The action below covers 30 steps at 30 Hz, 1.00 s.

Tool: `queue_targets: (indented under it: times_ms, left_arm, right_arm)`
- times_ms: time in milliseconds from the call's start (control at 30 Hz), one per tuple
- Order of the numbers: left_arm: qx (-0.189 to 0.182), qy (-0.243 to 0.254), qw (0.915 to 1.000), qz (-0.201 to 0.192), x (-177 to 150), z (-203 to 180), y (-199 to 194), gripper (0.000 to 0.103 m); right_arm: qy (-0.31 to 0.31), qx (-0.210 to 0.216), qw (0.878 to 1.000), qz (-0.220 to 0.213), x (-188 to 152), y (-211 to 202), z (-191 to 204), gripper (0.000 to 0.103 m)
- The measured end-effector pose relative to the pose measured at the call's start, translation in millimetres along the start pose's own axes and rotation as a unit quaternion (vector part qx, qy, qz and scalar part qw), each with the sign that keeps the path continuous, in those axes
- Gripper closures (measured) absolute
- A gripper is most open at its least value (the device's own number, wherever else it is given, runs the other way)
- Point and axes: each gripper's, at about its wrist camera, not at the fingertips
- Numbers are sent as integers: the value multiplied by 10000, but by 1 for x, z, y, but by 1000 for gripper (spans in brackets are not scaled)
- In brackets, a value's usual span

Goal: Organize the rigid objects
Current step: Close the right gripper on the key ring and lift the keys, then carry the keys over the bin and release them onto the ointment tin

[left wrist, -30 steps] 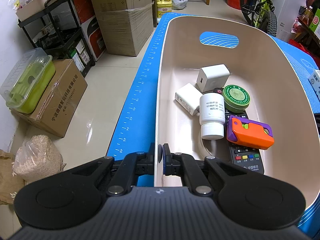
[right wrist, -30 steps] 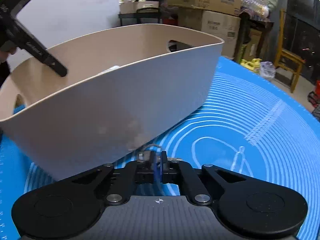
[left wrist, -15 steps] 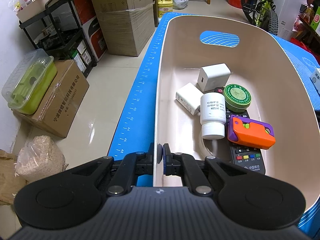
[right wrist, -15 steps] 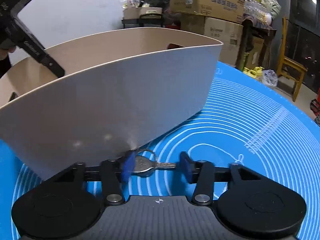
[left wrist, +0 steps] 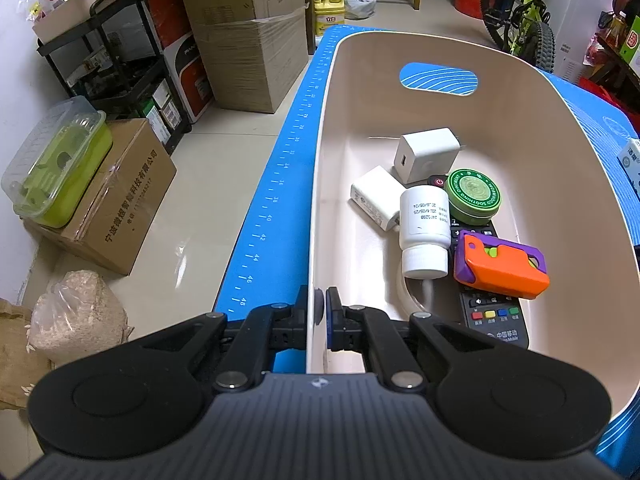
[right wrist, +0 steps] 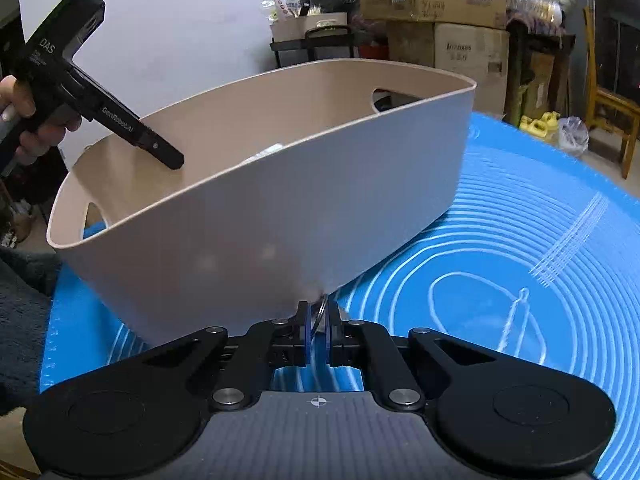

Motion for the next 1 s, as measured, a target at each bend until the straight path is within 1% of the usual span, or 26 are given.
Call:
queue_targets:
  times_ms: [33, 100, 200, 300, 567, 767, 1000]
  left_arm:
    - [4, 0, 10000, 1, 0, 0, 0, 95]
    - [2, 0, 10000, 1, 0, 0, 0, 95]
    - [13, 7, 10000, 3, 0, 0, 0, 95]
    - [14, 10, 10000, 4, 0, 0, 0, 95]
    - [3, -2, 10000, 6, 0, 0, 1, 95]
    - [1, -13, 10000, 5, 1, 0, 1, 95]
    - [-3, -16, 10000, 4, 1, 1, 1, 95]
  right_arm:
    - [-34, -38, 10000, 54, 0, 5, 2, 82]
    - [41, -111, 9999, 6, 1, 7, 3, 78]
    - [308, -300, 9991, -18, 3, 9, -4, 86]
    - [537, -453, 9975, 7, 4, 9, -6, 89]
    - [962, -939, 9909, 79, 3, -14, -12, 90]
    - [1026, -1337, 9856, -149, 14, -43, -10, 91]
    - [1060, -1764, 9766, -631, 40, -82, -4, 91]
Point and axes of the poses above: each gripper's, at about its wrist camera, not at the fingertips, and y roughly the way its jaws point, z to its left, x to its top, and after that the axes turned 7 degrees about -y, right-handed
